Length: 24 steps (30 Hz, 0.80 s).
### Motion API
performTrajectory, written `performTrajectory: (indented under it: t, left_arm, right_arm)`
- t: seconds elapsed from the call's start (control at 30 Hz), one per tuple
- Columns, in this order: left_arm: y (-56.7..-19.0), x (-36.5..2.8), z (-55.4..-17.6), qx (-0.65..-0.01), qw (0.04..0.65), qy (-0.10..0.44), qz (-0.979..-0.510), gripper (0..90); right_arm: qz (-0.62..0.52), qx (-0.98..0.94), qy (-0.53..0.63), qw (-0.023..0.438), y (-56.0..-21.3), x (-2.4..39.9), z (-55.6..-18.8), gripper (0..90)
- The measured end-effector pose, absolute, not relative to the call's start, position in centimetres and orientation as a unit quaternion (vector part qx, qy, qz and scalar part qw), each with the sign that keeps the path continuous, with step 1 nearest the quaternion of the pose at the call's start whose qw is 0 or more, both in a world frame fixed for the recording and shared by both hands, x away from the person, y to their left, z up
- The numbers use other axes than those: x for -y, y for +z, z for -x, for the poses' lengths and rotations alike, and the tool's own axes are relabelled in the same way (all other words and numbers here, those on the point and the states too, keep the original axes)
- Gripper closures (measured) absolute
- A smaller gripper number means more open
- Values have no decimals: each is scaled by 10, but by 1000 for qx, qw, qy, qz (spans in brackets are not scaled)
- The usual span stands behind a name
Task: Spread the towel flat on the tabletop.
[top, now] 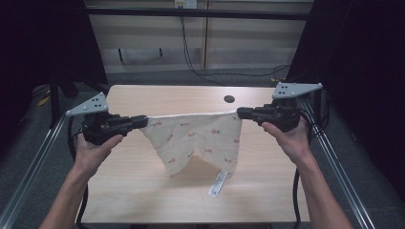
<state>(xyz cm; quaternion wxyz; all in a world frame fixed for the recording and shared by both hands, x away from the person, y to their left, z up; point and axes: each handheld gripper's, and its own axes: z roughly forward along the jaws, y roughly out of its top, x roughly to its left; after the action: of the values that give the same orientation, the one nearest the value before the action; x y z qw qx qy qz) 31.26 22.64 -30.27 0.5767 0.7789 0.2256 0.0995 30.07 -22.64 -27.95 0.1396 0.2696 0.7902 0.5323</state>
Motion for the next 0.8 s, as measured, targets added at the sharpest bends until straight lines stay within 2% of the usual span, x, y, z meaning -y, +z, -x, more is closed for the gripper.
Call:
performTrajectory:
  t: [0.43,0.57,0.8]
  left_arm:
    - [-281,-232,-286,-206,587,105,-776,870]
    - [-277,-227,-273,-195,579,120,-783,870]
    - [-292,-221,-287,-213,569,106,-787,869]
  right_arm:
    - [-230,-779,565,143,-257,222,-262,885]
    - [-208,-778,568,172,-249,218,-242,886]
    - [-231,-785,553,158,-273,220,-246,885]
